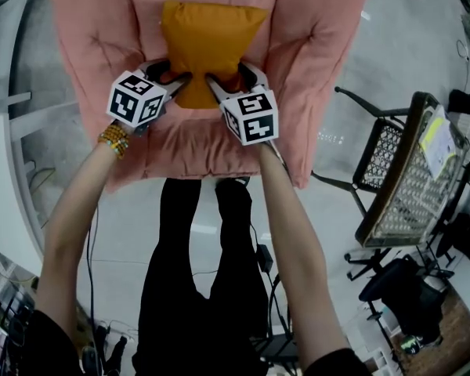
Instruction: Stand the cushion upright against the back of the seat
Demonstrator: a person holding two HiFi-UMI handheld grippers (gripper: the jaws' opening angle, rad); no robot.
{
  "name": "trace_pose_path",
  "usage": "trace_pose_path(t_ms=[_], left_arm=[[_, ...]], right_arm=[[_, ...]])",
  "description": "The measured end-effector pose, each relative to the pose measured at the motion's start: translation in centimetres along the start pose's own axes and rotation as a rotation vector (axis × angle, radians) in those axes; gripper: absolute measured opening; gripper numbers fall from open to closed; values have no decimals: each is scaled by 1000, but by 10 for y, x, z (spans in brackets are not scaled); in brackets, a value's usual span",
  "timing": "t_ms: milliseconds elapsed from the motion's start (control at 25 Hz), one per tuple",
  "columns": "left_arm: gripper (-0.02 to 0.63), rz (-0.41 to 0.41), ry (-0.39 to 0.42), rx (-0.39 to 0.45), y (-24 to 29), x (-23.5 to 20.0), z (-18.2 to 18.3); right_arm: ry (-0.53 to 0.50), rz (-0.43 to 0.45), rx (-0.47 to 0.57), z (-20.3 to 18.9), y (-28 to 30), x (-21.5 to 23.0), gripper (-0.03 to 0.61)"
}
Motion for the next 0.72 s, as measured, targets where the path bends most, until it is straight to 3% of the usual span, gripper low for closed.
trace_pose_path(t_ms=[320, 720], left_arm=[[213, 75, -30, 23, 17, -22, -2], [213, 117, -82, 50, 27, -34, -5]], right_arm=[[24, -88, 10, -6, 23, 16, 290], [14, -89, -7, -7, 39, 26, 290]])
Point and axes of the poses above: the fingertips, and each gripper's own axes: y forward along the fingers, x to its right, z out of its top, the point moved 2 cm from there along -y, backward along the fingers, and after that the axes turned 10 degrees about x, right-handed, at the moved point
